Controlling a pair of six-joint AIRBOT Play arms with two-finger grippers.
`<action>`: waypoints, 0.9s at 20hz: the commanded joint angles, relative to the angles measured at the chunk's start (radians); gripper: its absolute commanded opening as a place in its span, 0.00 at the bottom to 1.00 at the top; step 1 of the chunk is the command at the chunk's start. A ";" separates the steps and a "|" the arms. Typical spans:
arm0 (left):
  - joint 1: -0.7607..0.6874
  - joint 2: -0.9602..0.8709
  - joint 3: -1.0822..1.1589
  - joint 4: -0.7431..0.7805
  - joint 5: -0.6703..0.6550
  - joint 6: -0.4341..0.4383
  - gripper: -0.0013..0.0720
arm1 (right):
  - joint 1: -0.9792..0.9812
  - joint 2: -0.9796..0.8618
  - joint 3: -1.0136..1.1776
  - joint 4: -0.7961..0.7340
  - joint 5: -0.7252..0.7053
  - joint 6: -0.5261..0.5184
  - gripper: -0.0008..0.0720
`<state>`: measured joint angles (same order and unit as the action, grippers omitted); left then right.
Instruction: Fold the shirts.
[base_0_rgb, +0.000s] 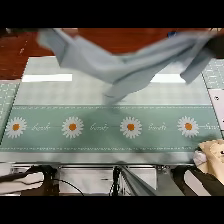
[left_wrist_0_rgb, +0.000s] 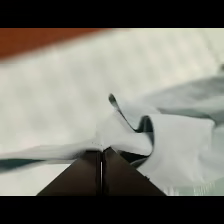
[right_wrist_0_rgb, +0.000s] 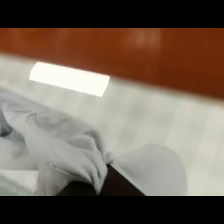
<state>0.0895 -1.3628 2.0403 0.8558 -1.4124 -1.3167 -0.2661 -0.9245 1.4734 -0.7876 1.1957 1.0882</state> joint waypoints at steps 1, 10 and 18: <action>0.042 0.298 0.005 0.013 0.199 0.000 0.04 | -0.013 0.122 0.210 -0.023 -0.016 0.113 0.04; 0.043 0.688 0.004 0.153 -0.034 -0.331 0.04 | -0.013 0.162 0.588 -0.162 -0.028 0.320 0.04; 0.043 0.708 -0.140 -0.006 -0.404 -0.481 0.04 | -0.013 0.070 0.617 -0.329 0.622 0.382 0.04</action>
<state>0.1322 -0.6662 1.9789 0.9176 -1.7023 -1.7504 -0.2779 -0.8013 2.0792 -1.0546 1.5230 1.4460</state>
